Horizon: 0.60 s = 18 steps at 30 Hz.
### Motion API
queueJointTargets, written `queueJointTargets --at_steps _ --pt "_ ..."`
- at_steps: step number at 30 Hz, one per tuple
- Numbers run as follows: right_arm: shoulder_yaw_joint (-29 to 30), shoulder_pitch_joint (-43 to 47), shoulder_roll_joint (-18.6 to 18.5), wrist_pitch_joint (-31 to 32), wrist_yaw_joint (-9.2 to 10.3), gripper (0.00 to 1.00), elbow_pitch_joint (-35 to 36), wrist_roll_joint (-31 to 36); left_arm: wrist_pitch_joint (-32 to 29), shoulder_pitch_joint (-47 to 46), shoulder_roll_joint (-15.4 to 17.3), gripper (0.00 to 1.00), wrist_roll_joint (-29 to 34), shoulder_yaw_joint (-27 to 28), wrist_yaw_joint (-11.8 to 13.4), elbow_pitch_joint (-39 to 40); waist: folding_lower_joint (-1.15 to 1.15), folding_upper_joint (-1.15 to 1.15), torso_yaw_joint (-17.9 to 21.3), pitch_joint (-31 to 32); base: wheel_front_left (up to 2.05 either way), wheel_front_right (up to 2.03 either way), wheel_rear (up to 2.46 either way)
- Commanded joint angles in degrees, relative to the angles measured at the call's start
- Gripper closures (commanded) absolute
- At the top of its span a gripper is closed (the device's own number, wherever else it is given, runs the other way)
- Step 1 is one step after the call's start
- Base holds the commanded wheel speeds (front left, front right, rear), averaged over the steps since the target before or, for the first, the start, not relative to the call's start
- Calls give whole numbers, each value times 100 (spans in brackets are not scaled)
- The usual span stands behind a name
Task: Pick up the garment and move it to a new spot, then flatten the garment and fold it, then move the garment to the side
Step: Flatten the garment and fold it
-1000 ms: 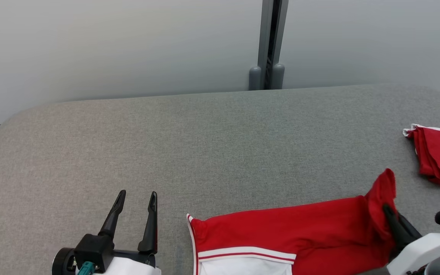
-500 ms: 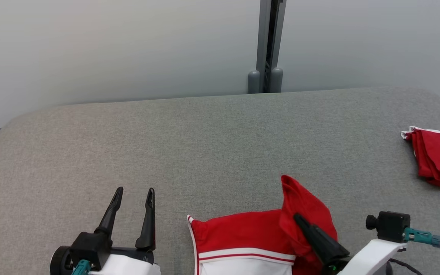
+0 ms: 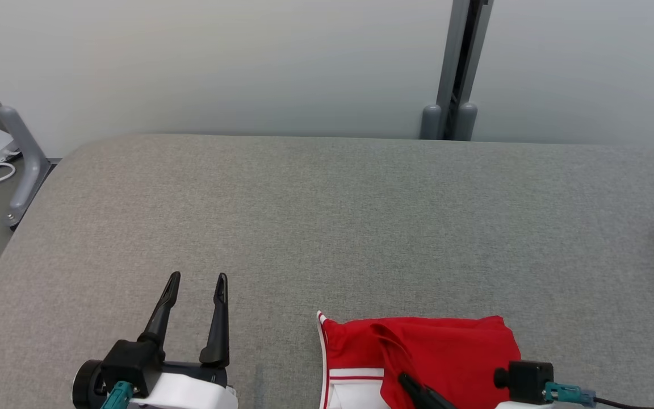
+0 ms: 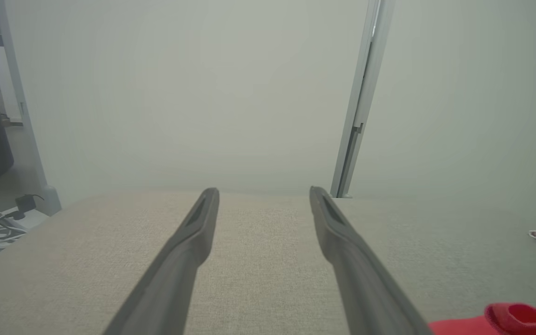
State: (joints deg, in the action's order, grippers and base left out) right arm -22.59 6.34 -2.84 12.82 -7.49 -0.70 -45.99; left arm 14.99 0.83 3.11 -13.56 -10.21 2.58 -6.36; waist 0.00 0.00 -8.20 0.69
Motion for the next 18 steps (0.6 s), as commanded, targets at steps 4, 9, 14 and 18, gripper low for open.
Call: queueJointTargets --at_steps 4,9,14,18 --pt "-209 -226 -21 -428 0 100 -579 -102 25 24 22 0 101 -36 -37 -27 0 0 -254 -37 0 0 0" --pt "-371 -536 -22 -849 0 100 -1279 -351 25 -73 15 0 116 -60 -48 -46 0 0 -465 -85 0 0 0" --pt "-642 -875 -24 -1147 0 100 -1886 -763 24 -77 6 0 94 -53 -16 -38 0 0 -611 -137 0 0 0" --pt "-1057 -1121 -15 -1145 0 0 -2205 -847 24 -15 4 0 112 -64 -19 -98 0 0 -656 -150 0 0 0"
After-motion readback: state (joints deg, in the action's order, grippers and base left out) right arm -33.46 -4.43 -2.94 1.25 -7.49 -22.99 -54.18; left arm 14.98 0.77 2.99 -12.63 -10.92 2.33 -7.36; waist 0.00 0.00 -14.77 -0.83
